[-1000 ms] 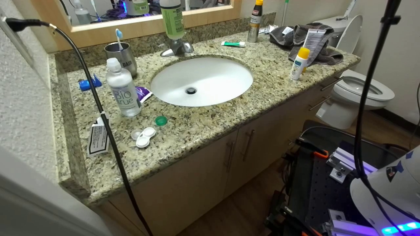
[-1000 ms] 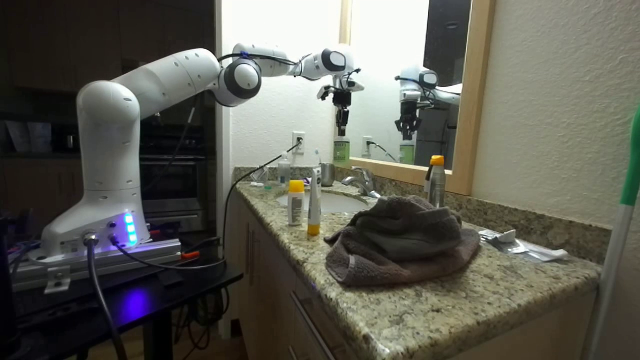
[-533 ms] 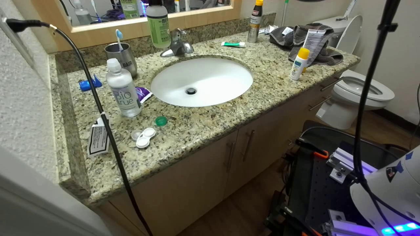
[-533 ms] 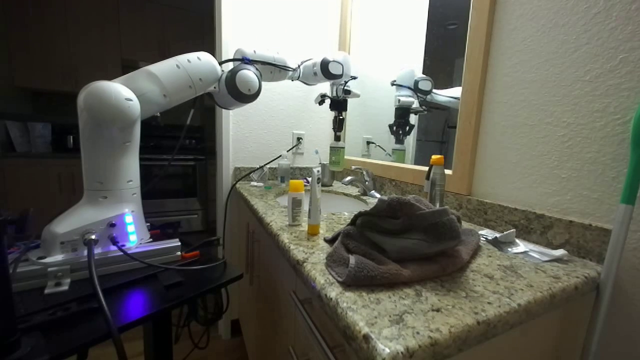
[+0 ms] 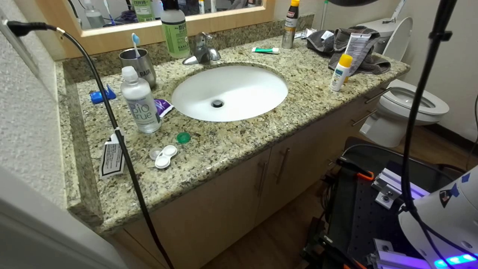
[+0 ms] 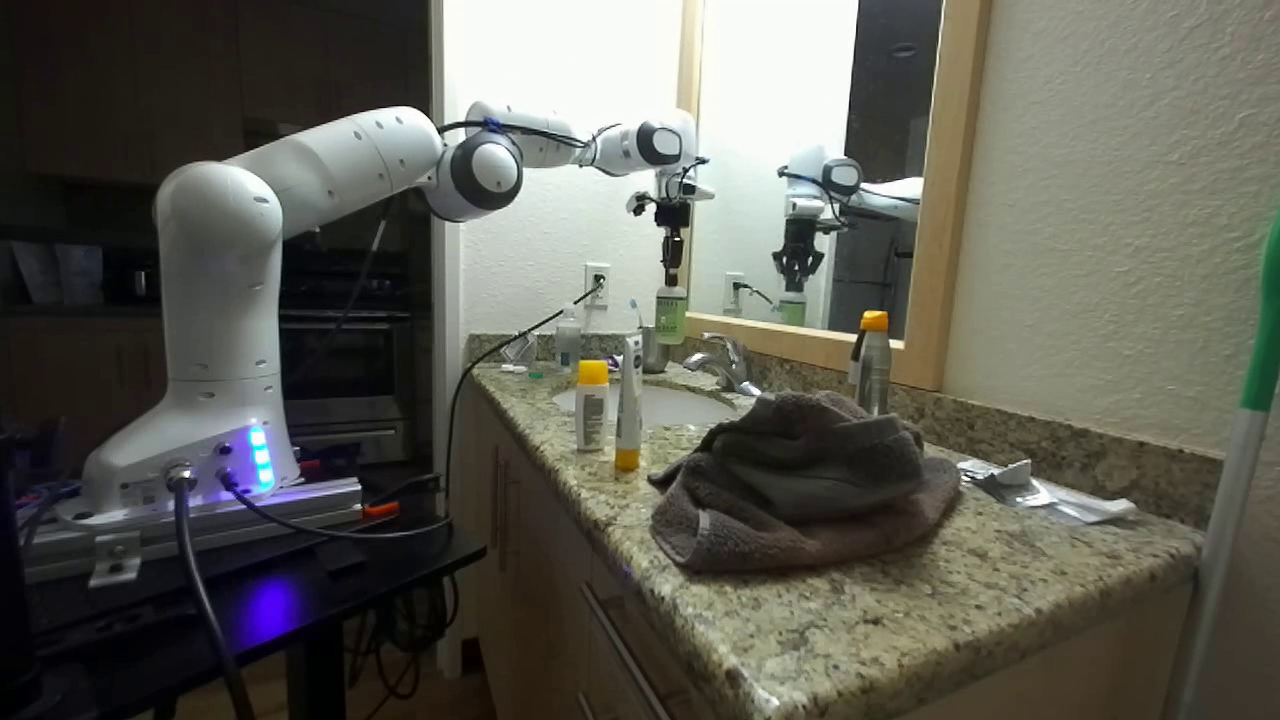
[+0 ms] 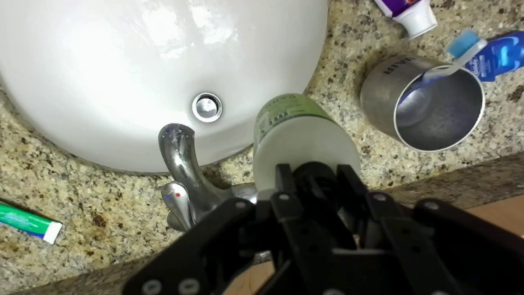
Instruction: Move the bottle which is at the right side of the tap to the left side of the tap
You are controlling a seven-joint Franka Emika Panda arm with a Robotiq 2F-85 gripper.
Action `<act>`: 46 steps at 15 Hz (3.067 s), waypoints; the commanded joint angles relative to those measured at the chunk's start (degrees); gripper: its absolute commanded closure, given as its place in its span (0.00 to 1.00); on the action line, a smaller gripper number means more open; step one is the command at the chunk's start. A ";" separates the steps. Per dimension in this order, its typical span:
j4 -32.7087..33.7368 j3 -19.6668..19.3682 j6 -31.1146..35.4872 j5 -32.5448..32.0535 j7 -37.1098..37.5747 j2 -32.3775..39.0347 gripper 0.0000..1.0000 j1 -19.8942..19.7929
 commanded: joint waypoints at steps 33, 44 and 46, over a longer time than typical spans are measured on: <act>-2.56 -0.38 14.94 -0.19 29.10 6.13 0.92 -0.30; -3.17 -1.31 19.07 -0.81 35.05 7.30 0.92 -0.36; -3.36 -1.23 18.58 -0.69 35.75 7.11 0.92 -0.34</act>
